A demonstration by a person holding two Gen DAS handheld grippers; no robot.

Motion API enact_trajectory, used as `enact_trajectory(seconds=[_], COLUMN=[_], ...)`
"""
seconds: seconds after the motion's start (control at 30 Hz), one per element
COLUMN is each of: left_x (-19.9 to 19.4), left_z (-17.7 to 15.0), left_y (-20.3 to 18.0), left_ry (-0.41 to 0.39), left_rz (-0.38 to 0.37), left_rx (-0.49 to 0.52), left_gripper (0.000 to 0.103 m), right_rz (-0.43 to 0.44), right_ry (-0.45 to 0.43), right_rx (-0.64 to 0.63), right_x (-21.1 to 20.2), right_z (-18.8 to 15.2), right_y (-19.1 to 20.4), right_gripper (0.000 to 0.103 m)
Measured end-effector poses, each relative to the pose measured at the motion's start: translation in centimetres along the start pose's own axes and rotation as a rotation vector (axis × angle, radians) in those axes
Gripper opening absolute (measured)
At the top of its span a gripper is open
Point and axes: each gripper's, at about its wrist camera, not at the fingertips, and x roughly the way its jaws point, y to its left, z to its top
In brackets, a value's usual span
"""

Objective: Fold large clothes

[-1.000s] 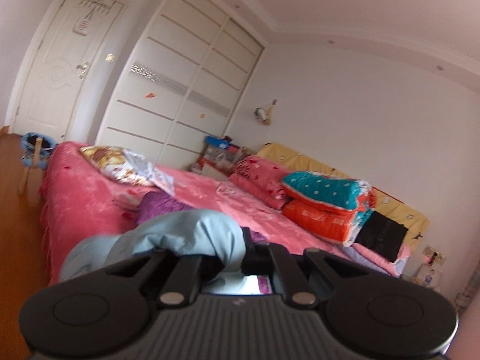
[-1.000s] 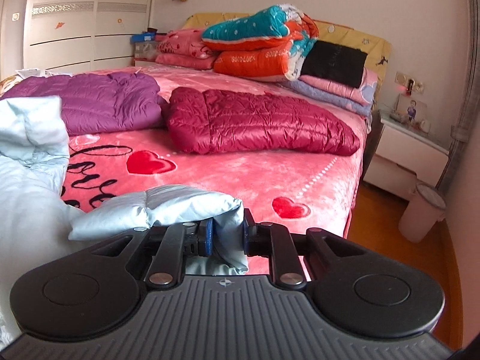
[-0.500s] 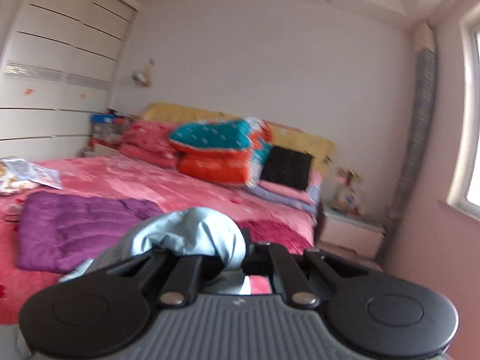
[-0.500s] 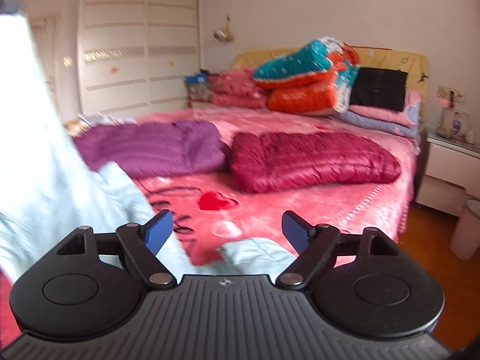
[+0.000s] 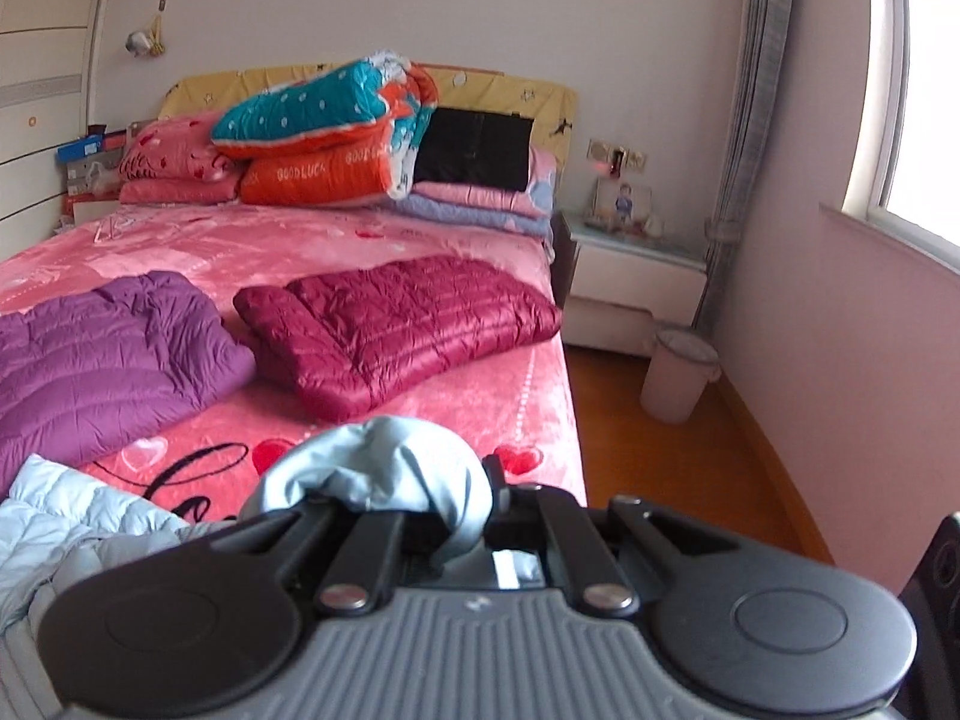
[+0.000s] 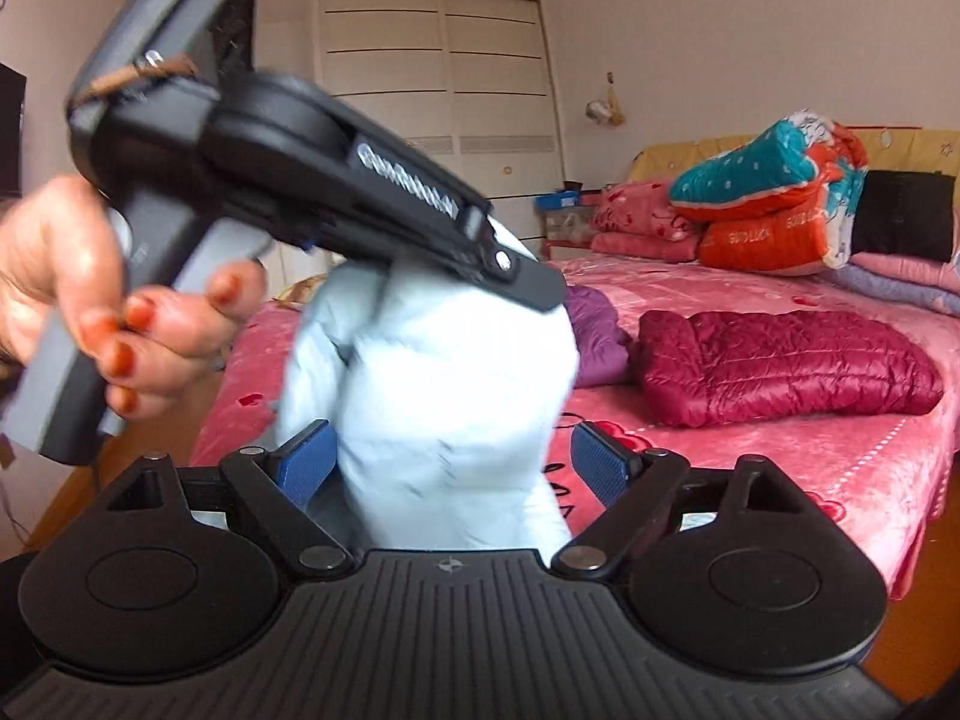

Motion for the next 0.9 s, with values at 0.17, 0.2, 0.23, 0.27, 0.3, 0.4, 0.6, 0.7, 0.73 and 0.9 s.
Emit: enact_trajectory(seconds=[0.17,0.2,0.23,0.27,0.3,0.4,0.6,0.7,0.73,0.9], left_x=[0.6,0.9,0.9,0.9,0.9,0.9,0.3,-0.6,-1.0,-4.7], left_z=[-0.6,-0.6,-0.6,-0.7,-0.7,-1.0,-1.9,-3.0,-3.4,-5.6], left_y=[0.0,-0.1,-0.3,-0.4,-0.5,-0.5,0.0,0.7,0.9,2.2], left_ry=[0.026,0.029,0.032,0.033,0.033,0.045,0.051,0.053,0.051,-0.004], left_rz=[-0.013,-0.019,-0.023,-0.027,-0.033,-0.047,-0.034,-0.027,-0.025,-0.030], left_rx=[-0.019,-0.017,-0.014,-0.011,-0.010,-0.003,-0.007,-0.034,-0.043,-0.161], left_gripper=[0.002,0.002,0.002,0.003,0.003,0.003,0.017,0.033,0.040,0.054], right_rz=[-0.072,-0.081,-0.078,-0.076,-0.081,-0.120,-0.128,-0.124,-0.122,-0.121], right_ry=[0.037,0.047,0.053,0.055,0.056,0.056,0.112,0.135,0.140,0.182], right_rx=[-0.014,-0.005,0.007,0.019,0.023,0.023,0.109,0.194,0.223,0.349], right_x=[1.2,1.5,1.8,2.1,2.5,3.4,5.0,5.1,5.2,5.2], right_z=[-0.2,-0.2,-0.2,-0.2,-0.1,-0.1,0.0,0.2,0.2,-0.3], right_y=[-0.1,-0.2,-0.3,-0.3,-0.5,-0.4,-1.5,-2.5,-2.8,-3.3], right_gripper=[0.103,0.103,0.103,0.103,0.103,0.103,0.050,0.038,0.034,0.029])
